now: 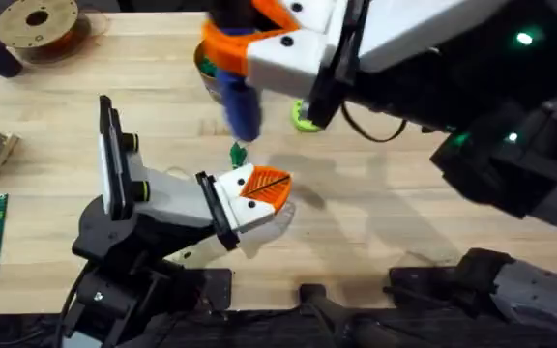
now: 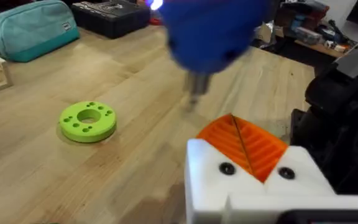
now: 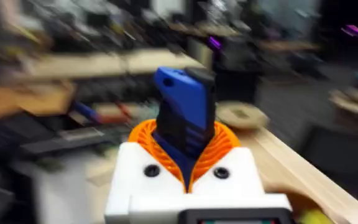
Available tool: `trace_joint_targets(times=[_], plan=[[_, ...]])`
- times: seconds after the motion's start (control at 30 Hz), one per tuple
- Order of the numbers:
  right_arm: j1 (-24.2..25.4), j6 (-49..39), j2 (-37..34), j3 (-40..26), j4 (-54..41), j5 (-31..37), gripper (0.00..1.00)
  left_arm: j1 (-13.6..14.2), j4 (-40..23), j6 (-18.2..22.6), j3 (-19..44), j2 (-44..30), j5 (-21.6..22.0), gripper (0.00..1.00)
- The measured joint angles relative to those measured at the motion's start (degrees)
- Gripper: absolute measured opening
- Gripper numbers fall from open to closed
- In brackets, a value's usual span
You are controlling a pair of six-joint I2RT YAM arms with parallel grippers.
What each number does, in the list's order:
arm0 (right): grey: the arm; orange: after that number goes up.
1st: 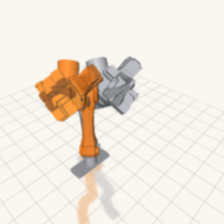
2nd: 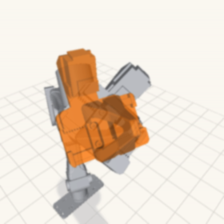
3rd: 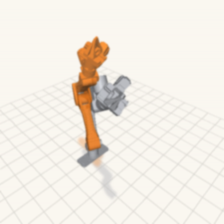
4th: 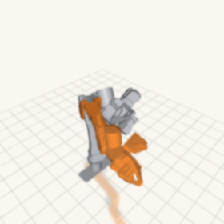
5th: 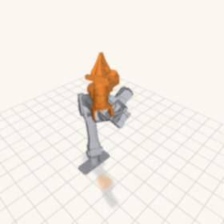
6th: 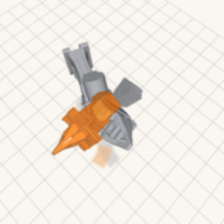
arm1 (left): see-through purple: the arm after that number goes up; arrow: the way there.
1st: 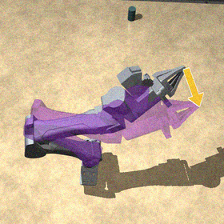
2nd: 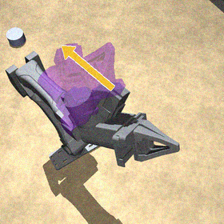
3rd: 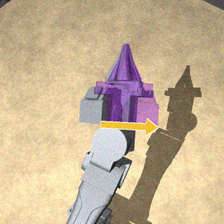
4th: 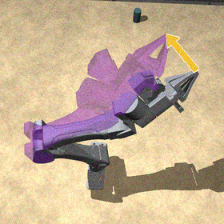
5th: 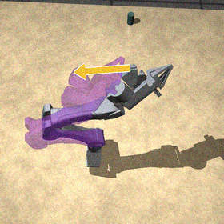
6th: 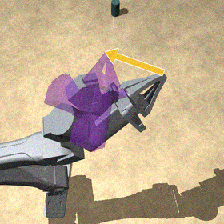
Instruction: Pick up the gripper from the table and insert it into the empty holder that is missing its gripper. Then pick up a screw, insert it into the mounting hole, and use the screwdriver to tighten it. Finally, clean up the table by picking up the vegetable and placing it into the bucket.
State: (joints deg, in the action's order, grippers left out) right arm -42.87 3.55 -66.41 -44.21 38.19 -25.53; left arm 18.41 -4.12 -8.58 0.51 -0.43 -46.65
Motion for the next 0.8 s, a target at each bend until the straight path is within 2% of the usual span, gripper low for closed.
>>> trace_joint_targets(times=[0.13, 0.37, 0.5, 0.6, 0.8], plan=[[6.2, -10.9, 0.0, 0.0, -11.3, 6.1, 0.03, 0.0, 0.0, 0.0, 0.0, 0.0, 0.0, 0.011], [18.1, -37.9, -3.4, 0.0, -29.5, 24.9, 0.03, 0.0, 0.0, 0.0, 0.0, 0.0, 0.0, 0.011], [22.7, -52.8, -8.8, 0.0, -32.2, 32.3, 0.03, 0.0, 0.0, 0.0, 0.0, 0.0, 0.0, 0.011], [25.3, -62.5, -13.1, 0.0, -32.2, 35.3, 0.03, 0.0, 0.0, 0.0, 0.0, 0.0, 0.0, 0.011], [27.6, -72.7, -20.7, 0.0, -32.1, 37.6, 0.03, 0.0, 0.0, 0.0, 0.0, 0.0, 0.0, 0.011]])
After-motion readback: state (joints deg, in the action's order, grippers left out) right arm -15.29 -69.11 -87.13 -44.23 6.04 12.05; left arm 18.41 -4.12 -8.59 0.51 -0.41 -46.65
